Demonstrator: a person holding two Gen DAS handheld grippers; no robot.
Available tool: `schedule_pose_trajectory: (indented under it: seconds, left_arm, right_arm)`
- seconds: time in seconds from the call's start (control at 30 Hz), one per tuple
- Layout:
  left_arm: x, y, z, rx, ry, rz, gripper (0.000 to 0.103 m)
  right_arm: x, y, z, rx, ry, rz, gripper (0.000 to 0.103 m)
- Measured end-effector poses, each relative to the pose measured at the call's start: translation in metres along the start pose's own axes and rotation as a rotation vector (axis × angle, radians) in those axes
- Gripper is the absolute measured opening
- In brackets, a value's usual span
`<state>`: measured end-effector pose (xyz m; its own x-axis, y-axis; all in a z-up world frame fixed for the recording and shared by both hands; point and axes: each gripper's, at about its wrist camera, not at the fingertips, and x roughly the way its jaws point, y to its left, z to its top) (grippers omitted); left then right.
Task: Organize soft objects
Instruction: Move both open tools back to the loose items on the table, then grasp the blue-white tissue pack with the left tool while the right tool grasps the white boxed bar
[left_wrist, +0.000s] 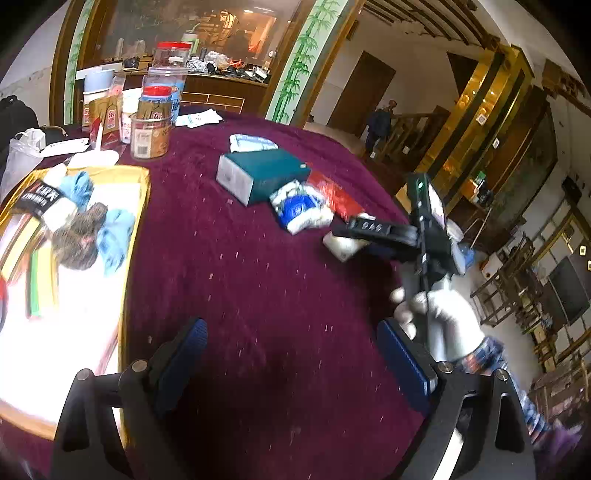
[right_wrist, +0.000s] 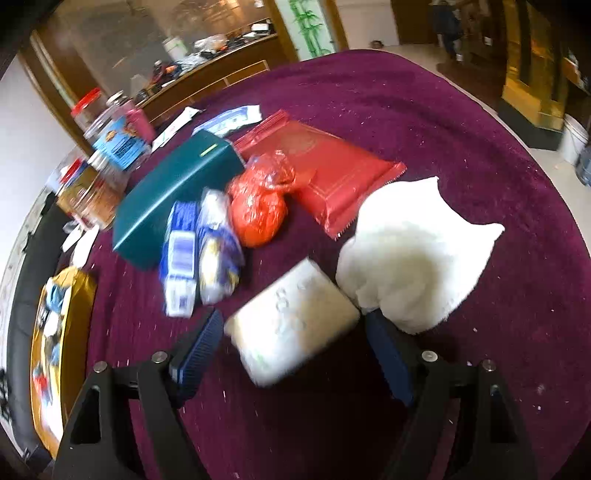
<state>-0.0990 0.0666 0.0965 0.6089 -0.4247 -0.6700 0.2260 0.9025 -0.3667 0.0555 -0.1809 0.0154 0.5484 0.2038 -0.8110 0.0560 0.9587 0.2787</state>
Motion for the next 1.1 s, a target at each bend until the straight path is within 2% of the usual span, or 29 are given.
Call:
schedule_pose_trajectory:
  seconds: [0.07,0.13,0.23,0.4,0.5,0.67,0.7,0.73,0.8,0.87,1.1]
  left_arm:
    - [0.009,0.001,0.013,-0.009,-0.012,0.0,0.095]
    - [0.024,-0.001,0.03,-0.01,-0.022,0.004,0.095]
    - [0.053,-0.005,0.051,-0.007,-0.002,0.011,0.095]
    - [0.114,-0.012,0.078,-0.04,0.077,-0.025,0.095]
    - [0.156,-0.015,0.095,-0.06,0.096,-0.035,0.095]
    - [0.208,-0.011,0.114,-0.043,0.103,0.003,0.094]
    - [0.215,-0.008,0.114,-0.039,0.113,0.024,0.086]
    - [0.221,-0.005,0.113,-0.045,0.128,0.025,0.068]
    - [0.224,0.004,0.108,-0.088,0.146,-0.036,0.064]
    - [0.214,0.003,0.104,-0.06,0.148,-0.009,0.058]
    - [0.158,-0.004,0.065,0.069,0.153,0.107,0.058]
  right_arm:
    - [0.003,0.006,0.0,-0.042,-0.012,-0.036,0.078]
    - [0.003,0.011,-0.004,-0.095,-0.021,-0.089,0.062]
    - [-0.006,0.0,-0.01,-0.089,-0.027,-0.064,0.051]
    - [-0.013,-0.022,-0.014,-0.038,-0.038,0.018,0.049]
    - [-0.013,-0.021,-0.014,-0.053,-0.046,0.019,0.049]
    - [-0.012,-0.02,-0.013,-0.069,-0.049,0.02,0.05]
    - [-0.012,-0.02,-0.013,-0.068,-0.049,0.022,0.05]
    - [-0.012,-0.021,-0.013,-0.067,-0.048,0.024,0.05]
    - [-0.011,-0.021,-0.012,-0.066,-0.047,0.026,0.05]
    - [-0.011,-0.021,-0.012,-0.064,-0.045,0.028,0.05]
    - [-0.012,-0.021,-0.012,-0.057,-0.042,0.032,0.05]
